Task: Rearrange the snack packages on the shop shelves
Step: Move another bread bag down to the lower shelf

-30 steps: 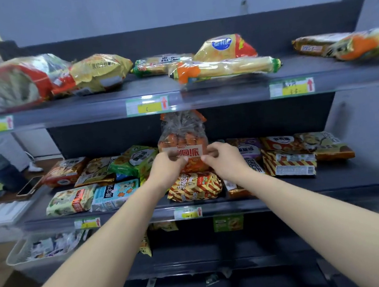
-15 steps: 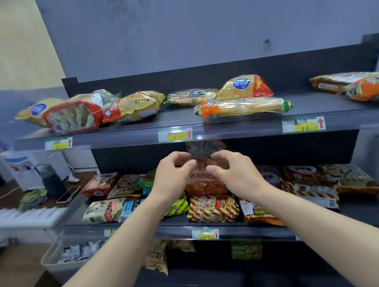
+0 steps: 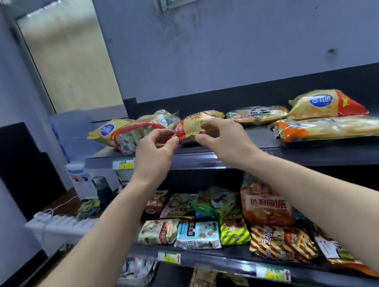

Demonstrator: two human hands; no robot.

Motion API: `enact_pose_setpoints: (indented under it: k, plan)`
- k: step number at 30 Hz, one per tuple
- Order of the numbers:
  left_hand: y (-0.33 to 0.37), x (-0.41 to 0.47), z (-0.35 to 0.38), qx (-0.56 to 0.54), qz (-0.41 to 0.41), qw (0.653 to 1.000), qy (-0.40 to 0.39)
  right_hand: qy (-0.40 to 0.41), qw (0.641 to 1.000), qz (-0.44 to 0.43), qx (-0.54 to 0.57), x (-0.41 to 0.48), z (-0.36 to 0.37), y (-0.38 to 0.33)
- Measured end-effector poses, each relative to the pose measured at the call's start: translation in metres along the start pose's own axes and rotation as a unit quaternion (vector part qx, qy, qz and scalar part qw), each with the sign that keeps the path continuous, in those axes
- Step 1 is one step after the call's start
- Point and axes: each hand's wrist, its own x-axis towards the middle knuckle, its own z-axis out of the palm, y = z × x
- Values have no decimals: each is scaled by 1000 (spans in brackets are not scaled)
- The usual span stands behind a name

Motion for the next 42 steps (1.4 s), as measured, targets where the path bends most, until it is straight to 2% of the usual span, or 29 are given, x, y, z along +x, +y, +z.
enact_pose_setpoints:
  k: [4, 7, 9, 14, 18, 21, 26, 32, 37, 42]
  plan:
    - [-26, 58, -50, 14, -15, 996, 82, -18, 999, 21, 37, 49, 37, -25]
    - [-47, 98, -79, 30, -42, 991, 122, -47, 994, 82, 55, 82, 60, -40]
    - [-63, 120, -89, 57, -73, 990, 105, -57, 985, 143, 82, 102, 75, -45]
    - [-94, 149, -91, 147, -167, 975, 1, -101, 957, 252, 99, 132, 108, -45]
    - [-113, 165, -89, 48, -257, 965, -35, -89, 938, 297, 155, 147, 123, -41]
    - [-119, 171, -86, -35, -292, 955, -43, -63, 929, 319, 175, 155, 131, -41]
    - [-127, 176, -81, -24, -290, 957, -10, -64, 925, 352, 128, 158, 135, -39]
    - [-121, 175, -75, -91, -289, 953, -6, -63, 922, 351, 152, 152, 134, -37]
    - [-119, 168, -70, -126, -268, 955, 1, -7, 901, 351, 254, 145, 130, -35]
    - [-117, 165, -63, -184, -244, 952, 5, 26, 900, 328, 285, 141, 124, -29]
